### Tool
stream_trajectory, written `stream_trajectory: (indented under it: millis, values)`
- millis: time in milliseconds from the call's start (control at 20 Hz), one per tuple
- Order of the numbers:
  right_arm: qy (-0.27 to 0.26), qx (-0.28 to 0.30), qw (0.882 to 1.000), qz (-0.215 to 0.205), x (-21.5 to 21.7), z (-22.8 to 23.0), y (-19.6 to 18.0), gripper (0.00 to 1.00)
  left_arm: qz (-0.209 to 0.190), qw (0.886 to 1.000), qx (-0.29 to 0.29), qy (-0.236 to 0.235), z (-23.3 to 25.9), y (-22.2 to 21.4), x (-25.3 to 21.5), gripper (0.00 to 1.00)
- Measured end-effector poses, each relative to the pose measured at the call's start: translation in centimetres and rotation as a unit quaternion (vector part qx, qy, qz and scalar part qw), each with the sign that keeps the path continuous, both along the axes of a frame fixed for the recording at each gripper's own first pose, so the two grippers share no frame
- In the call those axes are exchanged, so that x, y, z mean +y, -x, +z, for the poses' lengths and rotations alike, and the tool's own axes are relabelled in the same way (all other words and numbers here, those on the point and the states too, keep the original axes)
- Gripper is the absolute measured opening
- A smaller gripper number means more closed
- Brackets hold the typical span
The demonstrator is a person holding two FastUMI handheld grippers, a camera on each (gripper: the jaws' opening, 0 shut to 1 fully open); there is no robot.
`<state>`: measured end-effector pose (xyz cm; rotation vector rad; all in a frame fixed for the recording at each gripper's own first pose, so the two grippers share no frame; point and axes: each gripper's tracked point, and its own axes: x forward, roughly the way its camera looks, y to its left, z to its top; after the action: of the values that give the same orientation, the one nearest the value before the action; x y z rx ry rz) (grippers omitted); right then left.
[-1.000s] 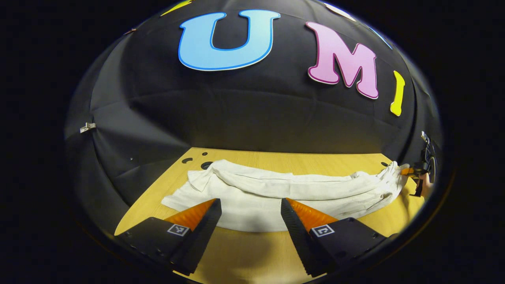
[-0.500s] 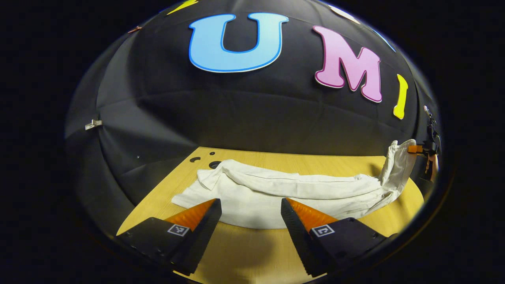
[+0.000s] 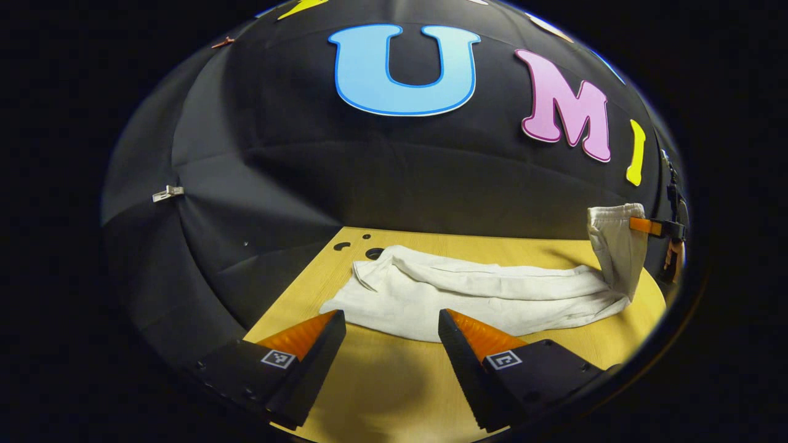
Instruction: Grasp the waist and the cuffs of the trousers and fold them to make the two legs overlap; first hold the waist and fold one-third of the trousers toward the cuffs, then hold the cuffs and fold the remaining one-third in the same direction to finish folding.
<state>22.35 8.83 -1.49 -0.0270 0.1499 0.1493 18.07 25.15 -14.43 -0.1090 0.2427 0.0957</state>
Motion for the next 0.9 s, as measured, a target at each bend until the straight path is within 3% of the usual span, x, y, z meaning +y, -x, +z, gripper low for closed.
stream_trajectory:
  millis: [400,600,650,800,850,900]
  values:
    - [0.064,0.078,0.992,0.080,8.0,-9.3,4.9,0.08,-0.003,0.999,0.020,0.027,-2.8,-0.4,2.9,0.96]
    - [0.100,0.116,0.982,0.115,10.1,-13.2,8.0,0.22,0.006,0.997,0.045,0.059,-5.5,-3.4,4.1,0.96]
    - [0.102,0.131,0.978,0.123,10.7,-14.1,8.9,0.34,0.013,0.997,0.052,0.058,-6.1,-4.3,4.7,0.97]
    - [0.101,0.165,0.971,0.143,11.1,-15.2,12.4,0.55,0.030,0.996,0.070,0.050,-7.4,-7.4,6.5,0.96]
    - [0.077,0.180,0.971,0.138,10.9,-15.1,15.2,0.89,0.035,0.995,0.073,0.062,-7.6,-8.7,7.0,0.96]
    - [0.058,0.193,0.972,0.121,10.0,-14.9,17.2,1.00,0.047,0.992,0.081,0.082,-8.0,-10.0,7.5,0.96]
